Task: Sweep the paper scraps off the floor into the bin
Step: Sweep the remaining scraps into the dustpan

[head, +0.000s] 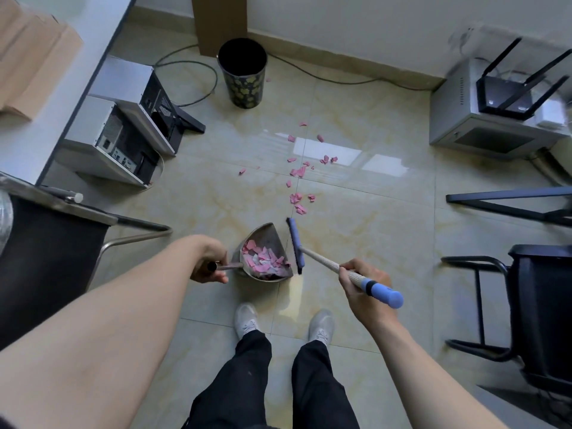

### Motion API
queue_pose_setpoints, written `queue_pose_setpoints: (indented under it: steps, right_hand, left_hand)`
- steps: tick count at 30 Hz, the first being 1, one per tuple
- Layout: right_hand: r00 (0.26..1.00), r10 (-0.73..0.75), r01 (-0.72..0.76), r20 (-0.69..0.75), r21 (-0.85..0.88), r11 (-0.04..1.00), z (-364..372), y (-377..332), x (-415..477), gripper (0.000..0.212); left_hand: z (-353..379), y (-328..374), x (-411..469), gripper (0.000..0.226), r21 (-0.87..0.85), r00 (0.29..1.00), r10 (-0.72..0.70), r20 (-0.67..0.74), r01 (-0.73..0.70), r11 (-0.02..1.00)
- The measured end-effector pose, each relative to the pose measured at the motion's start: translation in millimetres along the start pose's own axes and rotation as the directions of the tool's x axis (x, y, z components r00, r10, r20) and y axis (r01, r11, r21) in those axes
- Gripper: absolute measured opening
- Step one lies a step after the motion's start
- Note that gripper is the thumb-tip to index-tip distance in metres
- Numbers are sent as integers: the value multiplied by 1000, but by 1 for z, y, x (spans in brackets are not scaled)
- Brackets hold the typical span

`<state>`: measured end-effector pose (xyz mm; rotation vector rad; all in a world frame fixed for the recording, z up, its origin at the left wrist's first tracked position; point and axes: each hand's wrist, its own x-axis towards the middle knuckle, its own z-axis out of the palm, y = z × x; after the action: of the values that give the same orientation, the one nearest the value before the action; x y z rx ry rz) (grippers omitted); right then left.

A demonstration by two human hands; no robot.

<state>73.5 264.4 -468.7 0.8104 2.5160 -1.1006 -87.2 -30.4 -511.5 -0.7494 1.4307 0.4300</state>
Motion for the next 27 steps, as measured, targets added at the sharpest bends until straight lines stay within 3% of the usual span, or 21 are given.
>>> queue_pose_setpoints:
  steps: [5,14,20,27]
  right_hand:
    - [1000,21,-21,-8,-42,999,29,-2,5,10]
    - [991,109,-119,72,161,980,65,-15,-7,12]
    - [994,107,-104,-2,214,971,65,-22,-15,20]
    - [984,162,-140,-80,229,963,46,-25,-20,21]
  left_hand:
    - [12,-5,13,22,-263,990,124,60,-105,959]
    - [9,-2,26,34,-309,981,158,109,-118,944]
    - [10,-7,36,33,-323,983,145,111,-102,941]
    - [22,-26,43,29,-482,973,223,60,-167,860]
